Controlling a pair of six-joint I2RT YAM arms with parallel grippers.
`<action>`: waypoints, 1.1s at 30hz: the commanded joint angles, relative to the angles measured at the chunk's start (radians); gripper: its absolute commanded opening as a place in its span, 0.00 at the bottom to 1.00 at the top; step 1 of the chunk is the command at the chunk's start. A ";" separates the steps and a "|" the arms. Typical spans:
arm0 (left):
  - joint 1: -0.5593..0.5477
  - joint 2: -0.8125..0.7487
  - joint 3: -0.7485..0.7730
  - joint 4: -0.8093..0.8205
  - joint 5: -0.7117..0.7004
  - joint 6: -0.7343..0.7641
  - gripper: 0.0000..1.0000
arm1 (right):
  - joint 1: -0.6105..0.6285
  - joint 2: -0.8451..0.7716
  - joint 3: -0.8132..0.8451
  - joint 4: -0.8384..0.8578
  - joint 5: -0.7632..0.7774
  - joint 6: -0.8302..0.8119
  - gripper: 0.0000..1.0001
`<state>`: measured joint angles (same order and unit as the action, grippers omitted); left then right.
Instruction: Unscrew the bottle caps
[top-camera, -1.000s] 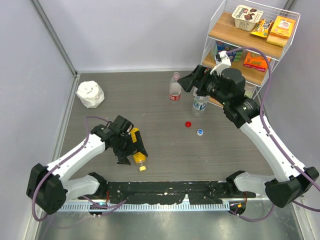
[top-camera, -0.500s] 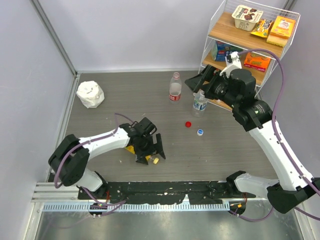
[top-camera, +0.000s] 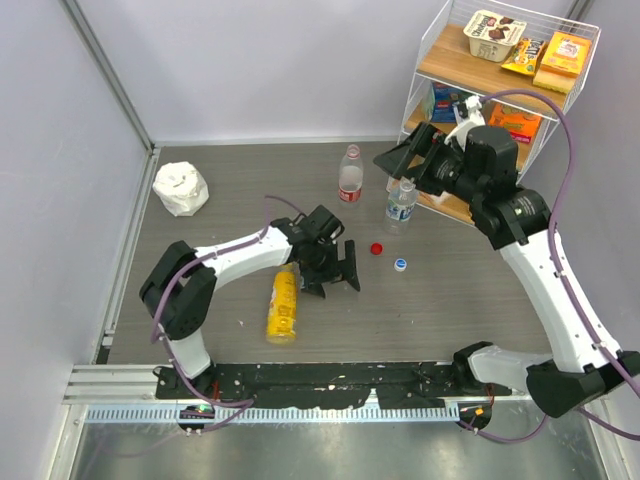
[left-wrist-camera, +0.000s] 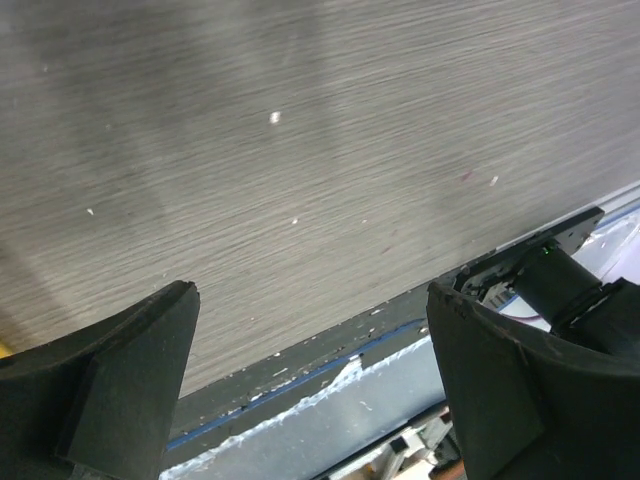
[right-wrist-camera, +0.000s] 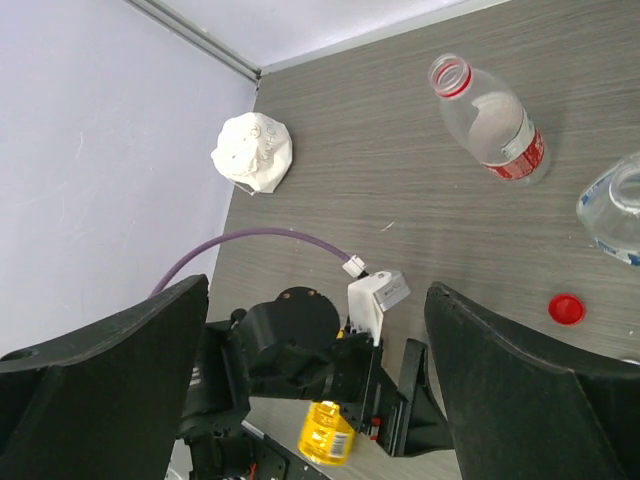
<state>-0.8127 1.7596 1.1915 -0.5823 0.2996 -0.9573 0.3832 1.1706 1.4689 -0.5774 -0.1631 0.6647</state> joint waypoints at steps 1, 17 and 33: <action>-0.006 -0.067 0.138 -0.137 -0.075 0.188 1.00 | -0.052 0.064 0.102 -0.038 -0.147 -0.010 0.93; 0.009 -0.305 -0.016 -0.398 -0.255 0.144 1.00 | -0.055 0.274 0.188 -0.053 -0.311 -0.048 0.93; 0.115 -0.463 -0.357 -0.154 -0.142 0.152 1.00 | -0.056 0.270 0.145 -0.049 -0.328 -0.031 0.93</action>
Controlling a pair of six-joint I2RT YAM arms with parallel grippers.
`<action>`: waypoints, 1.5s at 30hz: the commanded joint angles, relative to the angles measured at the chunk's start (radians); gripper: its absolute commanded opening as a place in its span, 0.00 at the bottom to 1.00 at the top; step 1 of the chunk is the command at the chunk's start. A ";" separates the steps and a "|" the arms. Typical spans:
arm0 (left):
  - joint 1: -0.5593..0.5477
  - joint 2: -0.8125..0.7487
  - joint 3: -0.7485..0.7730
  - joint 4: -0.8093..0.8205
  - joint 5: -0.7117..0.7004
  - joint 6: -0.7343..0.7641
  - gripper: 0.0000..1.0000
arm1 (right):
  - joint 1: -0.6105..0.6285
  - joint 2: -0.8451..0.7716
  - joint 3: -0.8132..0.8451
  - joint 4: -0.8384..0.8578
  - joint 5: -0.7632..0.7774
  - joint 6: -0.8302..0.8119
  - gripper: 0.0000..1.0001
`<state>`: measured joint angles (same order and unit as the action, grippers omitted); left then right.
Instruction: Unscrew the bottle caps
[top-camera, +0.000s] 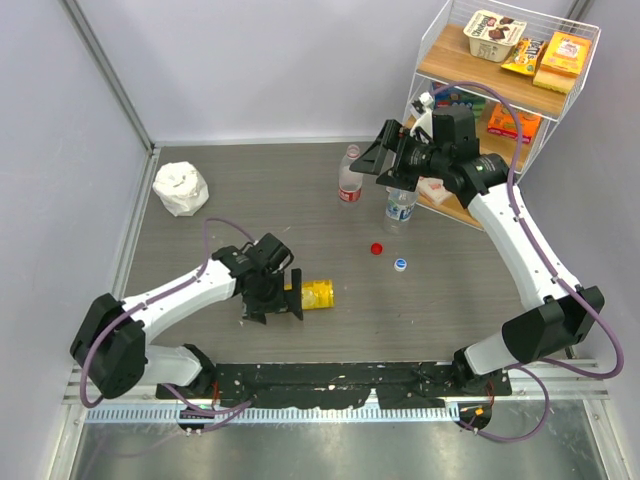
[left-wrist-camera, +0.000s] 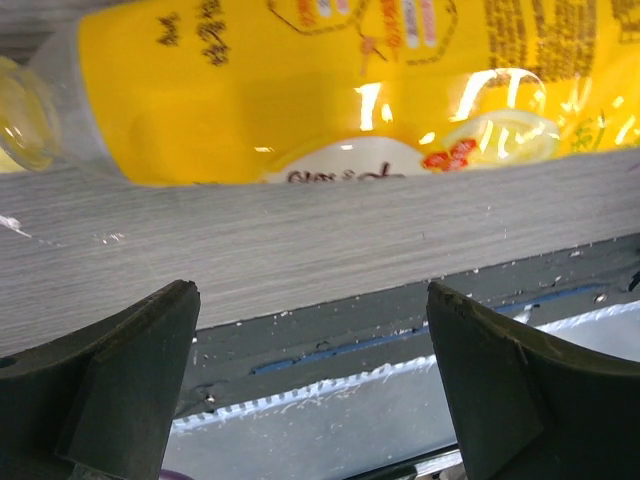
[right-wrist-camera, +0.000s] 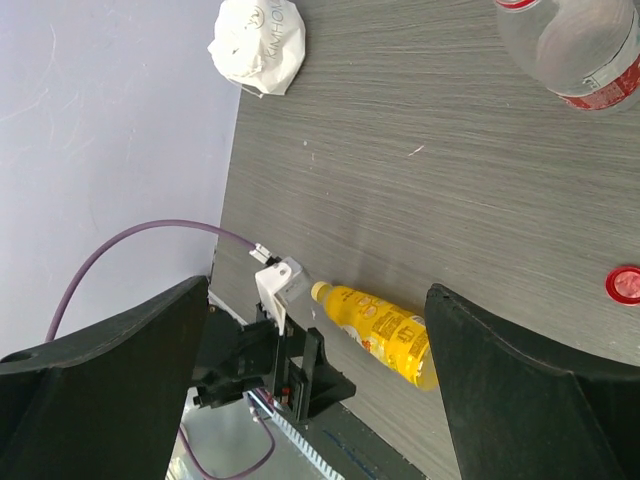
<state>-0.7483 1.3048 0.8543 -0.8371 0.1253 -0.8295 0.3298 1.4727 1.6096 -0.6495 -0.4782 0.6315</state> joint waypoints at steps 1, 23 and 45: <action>0.065 0.002 -0.026 0.116 0.037 0.039 1.00 | -0.005 -0.034 0.006 0.024 -0.011 0.008 0.93; 0.222 0.379 0.333 0.076 0.111 0.250 1.00 | -0.032 0.132 0.162 -0.022 -0.063 0.007 0.93; 0.270 0.295 0.298 0.251 0.313 -0.061 1.00 | -0.071 0.204 0.234 -0.052 -0.125 -0.013 0.93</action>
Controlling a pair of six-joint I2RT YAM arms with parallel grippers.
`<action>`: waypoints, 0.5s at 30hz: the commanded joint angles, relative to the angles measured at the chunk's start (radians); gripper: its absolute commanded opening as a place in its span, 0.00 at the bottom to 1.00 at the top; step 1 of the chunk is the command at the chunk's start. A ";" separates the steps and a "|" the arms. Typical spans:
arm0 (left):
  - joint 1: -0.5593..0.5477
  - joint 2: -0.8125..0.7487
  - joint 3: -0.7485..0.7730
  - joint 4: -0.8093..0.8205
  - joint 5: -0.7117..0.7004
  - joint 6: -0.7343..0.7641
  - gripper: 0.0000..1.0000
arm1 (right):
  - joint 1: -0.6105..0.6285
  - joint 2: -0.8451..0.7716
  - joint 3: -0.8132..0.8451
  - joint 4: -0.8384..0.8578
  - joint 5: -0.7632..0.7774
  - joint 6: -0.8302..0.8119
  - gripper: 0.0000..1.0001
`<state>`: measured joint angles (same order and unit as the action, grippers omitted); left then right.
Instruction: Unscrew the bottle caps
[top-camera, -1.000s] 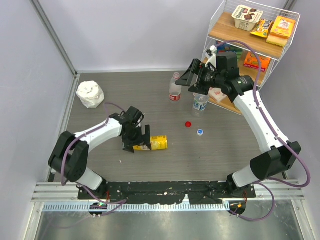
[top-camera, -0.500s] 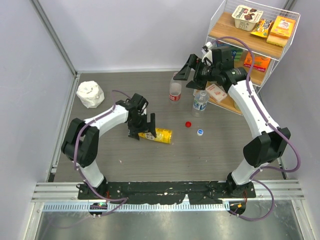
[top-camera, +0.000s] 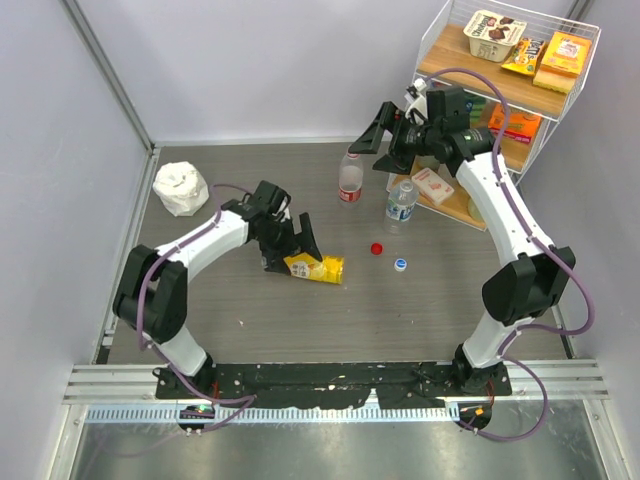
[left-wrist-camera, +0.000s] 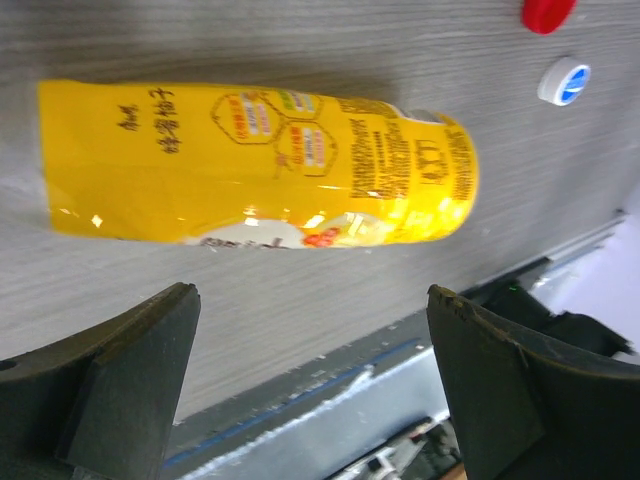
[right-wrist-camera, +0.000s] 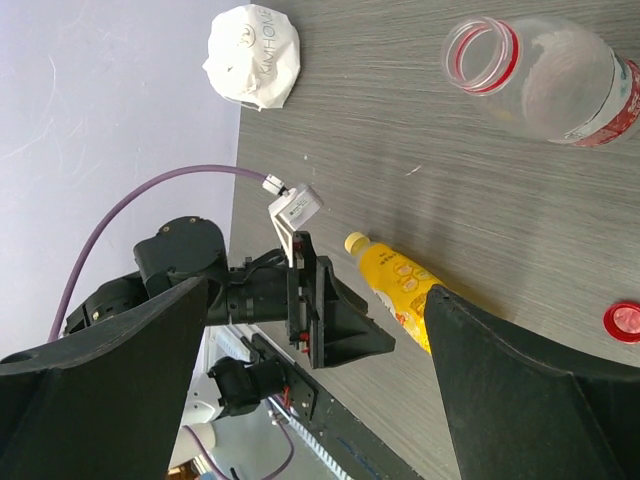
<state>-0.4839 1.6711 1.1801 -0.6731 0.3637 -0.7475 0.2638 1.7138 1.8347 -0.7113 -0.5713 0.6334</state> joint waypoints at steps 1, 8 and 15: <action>0.005 -0.079 -0.028 0.075 0.058 -0.165 1.00 | -0.005 -0.045 0.005 0.012 -0.032 -0.017 0.93; 0.004 0.001 0.022 -0.045 -0.037 -0.262 1.00 | -0.005 -0.103 -0.074 0.022 -0.024 -0.028 0.93; 0.001 0.117 0.079 -0.051 -0.068 -0.302 1.00 | -0.008 -0.135 -0.114 0.033 -0.021 -0.035 0.93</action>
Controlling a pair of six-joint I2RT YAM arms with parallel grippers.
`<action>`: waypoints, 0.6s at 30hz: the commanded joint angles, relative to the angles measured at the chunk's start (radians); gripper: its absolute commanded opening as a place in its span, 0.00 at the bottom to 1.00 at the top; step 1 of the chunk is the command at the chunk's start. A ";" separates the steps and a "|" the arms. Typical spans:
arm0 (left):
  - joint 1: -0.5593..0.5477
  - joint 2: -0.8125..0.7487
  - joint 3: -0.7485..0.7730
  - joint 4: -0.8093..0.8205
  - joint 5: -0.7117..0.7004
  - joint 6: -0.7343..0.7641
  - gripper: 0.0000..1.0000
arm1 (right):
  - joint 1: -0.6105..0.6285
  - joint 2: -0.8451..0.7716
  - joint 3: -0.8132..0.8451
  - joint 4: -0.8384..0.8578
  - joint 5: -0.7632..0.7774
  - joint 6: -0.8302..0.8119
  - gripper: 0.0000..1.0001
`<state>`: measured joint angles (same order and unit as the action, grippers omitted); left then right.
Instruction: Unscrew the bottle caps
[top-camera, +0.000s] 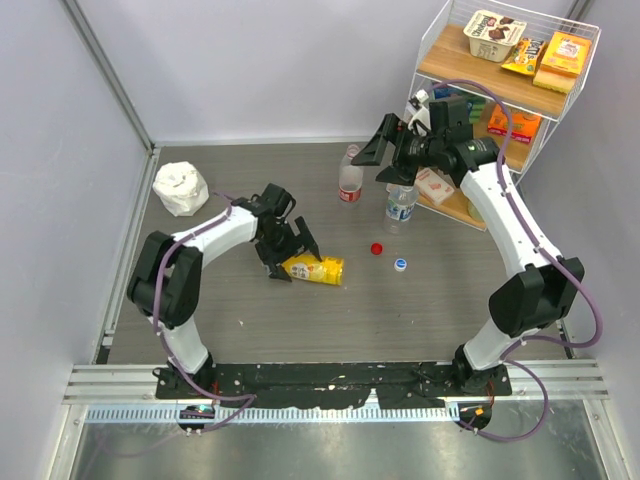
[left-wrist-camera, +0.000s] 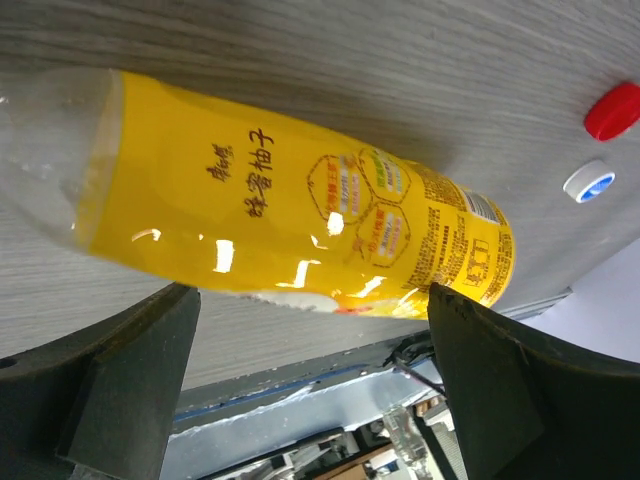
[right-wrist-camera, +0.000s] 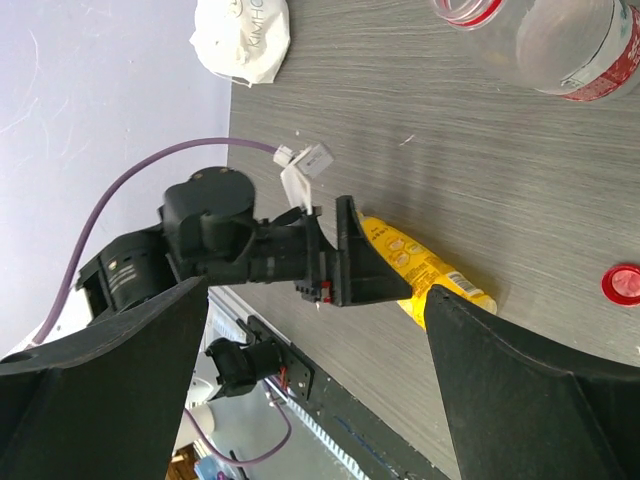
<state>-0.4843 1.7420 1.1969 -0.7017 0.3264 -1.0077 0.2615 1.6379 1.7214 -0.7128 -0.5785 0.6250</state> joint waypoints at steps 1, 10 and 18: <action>0.001 0.065 0.072 -0.024 -0.032 -0.036 1.00 | -0.007 -0.061 0.001 0.035 -0.014 -0.027 0.93; -0.019 0.203 0.213 -0.156 -0.092 0.190 0.98 | -0.018 -0.070 0.007 -0.013 0.038 -0.050 0.93; -0.060 0.280 0.312 -0.278 -0.196 0.383 0.95 | -0.085 -0.177 -0.086 0.132 0.013 0.088 0.93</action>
<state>-0.5144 1.9938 1.4765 -0.8604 0.2420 -0.7536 0.2310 1.5864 1.7073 -0.7242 -0.5423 0.5980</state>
